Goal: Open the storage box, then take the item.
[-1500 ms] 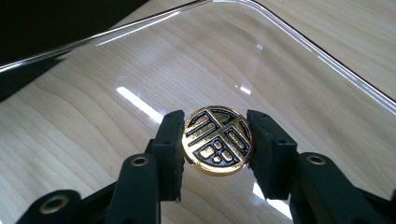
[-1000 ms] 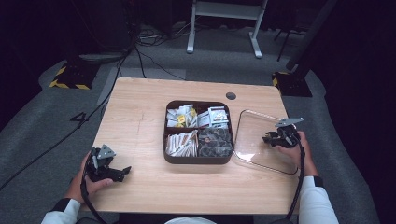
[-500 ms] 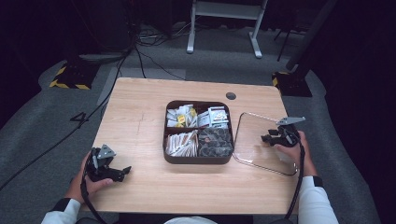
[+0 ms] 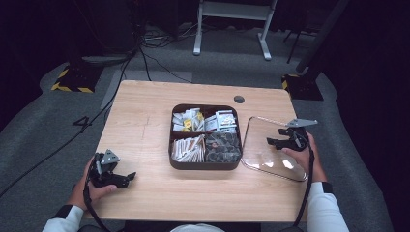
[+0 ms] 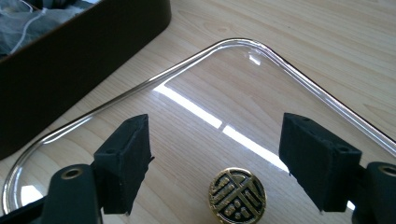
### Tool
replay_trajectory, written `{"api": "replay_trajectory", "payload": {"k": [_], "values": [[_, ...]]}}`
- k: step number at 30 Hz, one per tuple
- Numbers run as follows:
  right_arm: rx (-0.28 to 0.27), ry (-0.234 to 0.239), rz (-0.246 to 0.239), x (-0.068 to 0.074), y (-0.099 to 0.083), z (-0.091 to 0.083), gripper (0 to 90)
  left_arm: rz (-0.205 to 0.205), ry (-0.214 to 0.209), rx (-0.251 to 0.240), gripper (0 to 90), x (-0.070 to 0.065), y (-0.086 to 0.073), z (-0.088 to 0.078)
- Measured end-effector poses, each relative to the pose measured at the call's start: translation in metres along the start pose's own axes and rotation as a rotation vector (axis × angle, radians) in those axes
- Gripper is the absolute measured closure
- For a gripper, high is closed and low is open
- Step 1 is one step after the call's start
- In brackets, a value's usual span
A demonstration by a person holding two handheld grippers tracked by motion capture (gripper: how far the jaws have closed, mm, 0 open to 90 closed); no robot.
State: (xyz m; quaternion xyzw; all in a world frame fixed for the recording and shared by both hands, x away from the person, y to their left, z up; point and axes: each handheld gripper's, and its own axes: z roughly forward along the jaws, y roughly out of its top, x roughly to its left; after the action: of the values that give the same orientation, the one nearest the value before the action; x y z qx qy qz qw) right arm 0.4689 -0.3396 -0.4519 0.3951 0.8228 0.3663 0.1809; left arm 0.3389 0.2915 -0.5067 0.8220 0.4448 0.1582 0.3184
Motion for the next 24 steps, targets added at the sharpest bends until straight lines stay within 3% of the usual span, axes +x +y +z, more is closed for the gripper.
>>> {"api": "replay_trajectory", "payload": {"k": [9,14,16,24], "values": [[-0.046,0.013,0.001,0.011,0.011,-0.004,25.8,0.000,0.001,-0.001,0.5,0.000,0.000,0.000],[-0.060,0.016,-0.026,0.020,0.020,-0.005,26.4,0.005,-0.001,0.000,0.4,0.000,0.000,0.000],[-0.080,0.034,-0.019,0.022,0.024,-0.006,26.9,0.005,0.000,0.000,0.5,0.000,0.000,0.000],[-0.093,0.047,-0.072,0.041,0.045,0.002,27.0,-0.001,0.001,-0.001,0.5,0.000,0.000,0.000]]}}
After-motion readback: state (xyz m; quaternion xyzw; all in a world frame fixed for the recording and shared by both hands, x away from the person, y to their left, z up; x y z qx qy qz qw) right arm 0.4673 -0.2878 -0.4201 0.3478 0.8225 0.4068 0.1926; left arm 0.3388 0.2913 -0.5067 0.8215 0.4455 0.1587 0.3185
